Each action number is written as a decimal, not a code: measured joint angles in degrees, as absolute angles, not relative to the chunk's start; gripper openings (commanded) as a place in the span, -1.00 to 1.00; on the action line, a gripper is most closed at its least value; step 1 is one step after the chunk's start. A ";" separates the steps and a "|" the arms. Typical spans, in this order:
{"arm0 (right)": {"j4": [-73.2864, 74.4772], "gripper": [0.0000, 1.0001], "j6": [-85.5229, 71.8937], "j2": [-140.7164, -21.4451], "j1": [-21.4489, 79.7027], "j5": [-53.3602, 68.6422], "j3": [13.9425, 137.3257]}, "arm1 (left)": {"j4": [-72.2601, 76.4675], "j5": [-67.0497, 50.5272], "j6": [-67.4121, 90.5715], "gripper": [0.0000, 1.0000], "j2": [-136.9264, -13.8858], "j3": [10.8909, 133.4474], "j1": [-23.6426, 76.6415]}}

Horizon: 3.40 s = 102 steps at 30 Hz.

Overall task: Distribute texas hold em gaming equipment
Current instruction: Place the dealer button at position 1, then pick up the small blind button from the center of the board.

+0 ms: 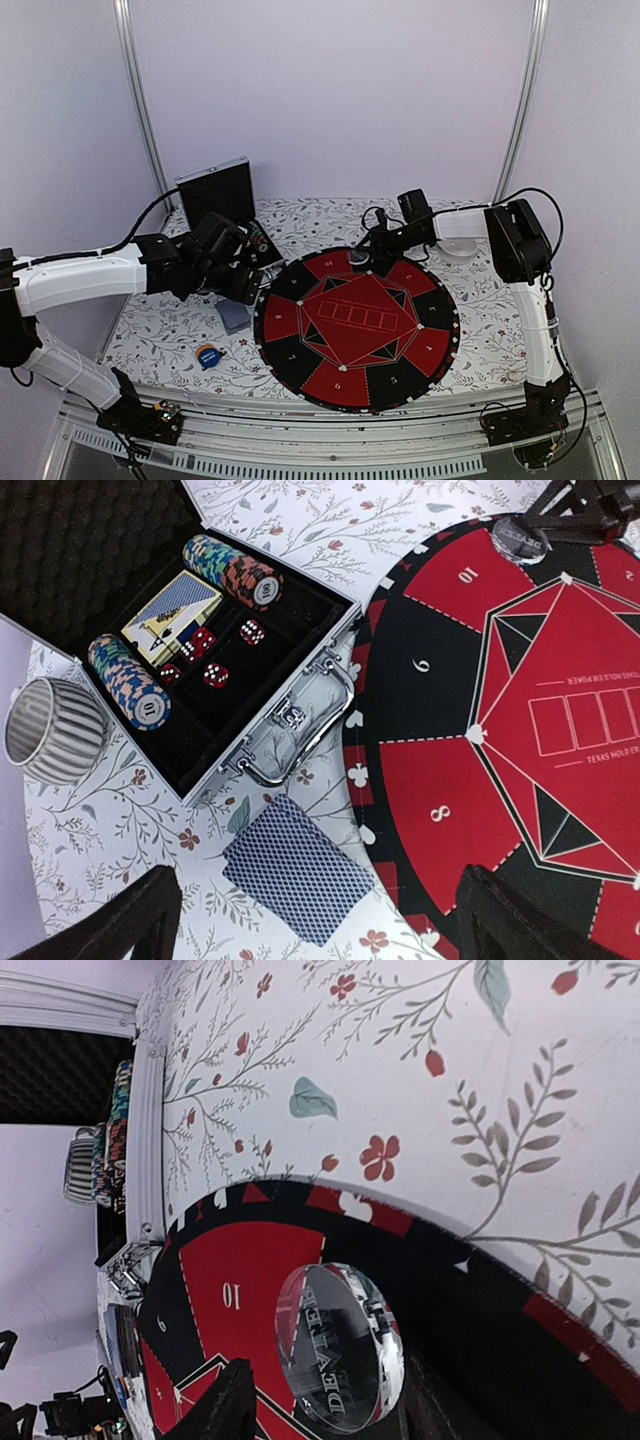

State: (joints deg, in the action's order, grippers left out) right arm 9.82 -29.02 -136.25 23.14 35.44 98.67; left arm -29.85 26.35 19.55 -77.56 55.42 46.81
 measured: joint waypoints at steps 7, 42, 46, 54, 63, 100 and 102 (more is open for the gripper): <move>17.58 0.98 -24.27 -134.67 23.70 24.03 102.56 | -32.49 22.68 24.60 0.96 -77.49 54.63 46.78; 22.72 0.98 -12.99 -112.51 31.05 8.93 88.31 | -41.91 6.11 42.41 0.42 -77.23 39.62 41.06; 22.72 0.98 -12.80 -112.49 31.05 8.95 88.23 | -41.39 6.07 42.24 0.33 -77.65 39.13 41.06; 22.70 0.98 -12.67 -112.49 31.05 9.56 88.09 | -41.41 6.52 42.52 0.30 -77.62 38.87 41.08; 22.70 0.98 -12.58 -112.51 31.07 9.76 88.09 | -41.69 7.68 43.33 0.35 -77.62 38.85 42.92; 22.70 0.98 -11.22 -112.51 31.05 11.14 88.09 | -46.26 11.00 43.16 0.11 -82.28 43.07 48.66; 22.70 0.98 -11.11 -112.51 31.07 11.16 88.09 | -46.30 11.27 42.98 0.10 -83.00 43.24 48.75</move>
